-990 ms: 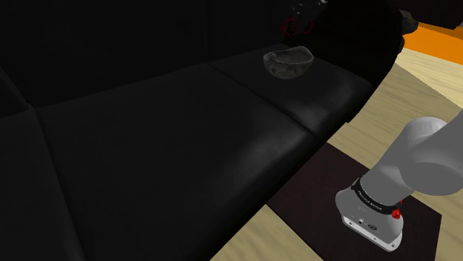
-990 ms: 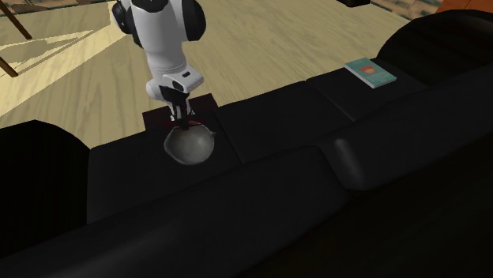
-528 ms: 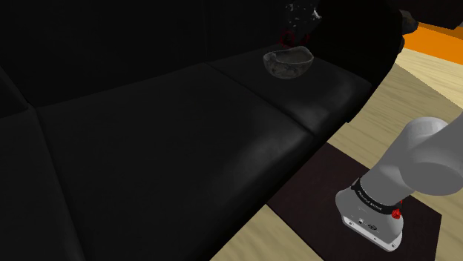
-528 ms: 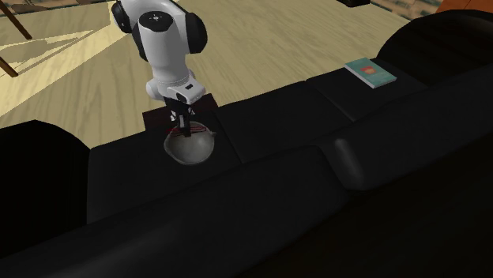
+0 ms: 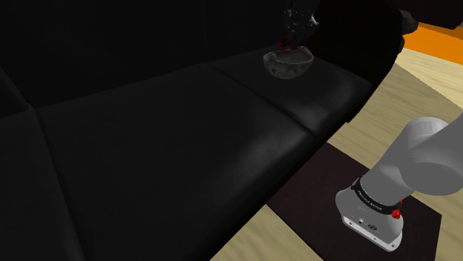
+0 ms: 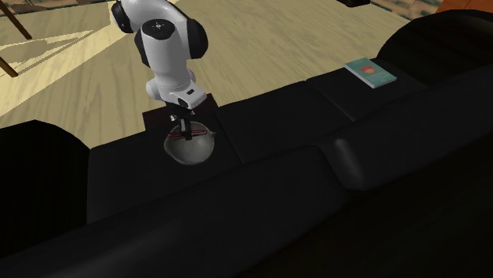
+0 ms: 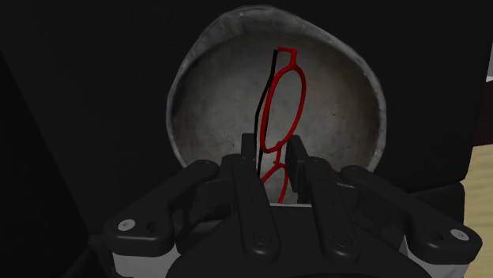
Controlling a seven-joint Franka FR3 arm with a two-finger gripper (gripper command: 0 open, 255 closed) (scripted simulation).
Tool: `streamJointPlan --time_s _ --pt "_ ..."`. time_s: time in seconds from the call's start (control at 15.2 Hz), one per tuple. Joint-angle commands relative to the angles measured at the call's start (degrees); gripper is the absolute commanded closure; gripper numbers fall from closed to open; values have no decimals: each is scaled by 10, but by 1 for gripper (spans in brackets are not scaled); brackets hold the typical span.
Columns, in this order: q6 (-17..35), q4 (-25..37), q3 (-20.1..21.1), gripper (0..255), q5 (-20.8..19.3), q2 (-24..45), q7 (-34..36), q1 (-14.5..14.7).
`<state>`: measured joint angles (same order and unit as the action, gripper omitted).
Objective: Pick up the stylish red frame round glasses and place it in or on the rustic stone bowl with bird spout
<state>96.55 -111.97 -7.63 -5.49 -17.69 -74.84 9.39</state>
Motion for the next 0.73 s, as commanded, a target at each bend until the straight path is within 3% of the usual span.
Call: streamJointPlan --time_s 0.0,0.07,0.13,0.46,0.66 --pt "0 0 0 255 0 0 0 0" --pt "0 0 0 255 0 0 0 0" --pt "0 0 0 0 0 0 0 0" --pt "0 0 0 0 0 0 0 0" --pt "-58 68 3 0 2 10 -2 2"
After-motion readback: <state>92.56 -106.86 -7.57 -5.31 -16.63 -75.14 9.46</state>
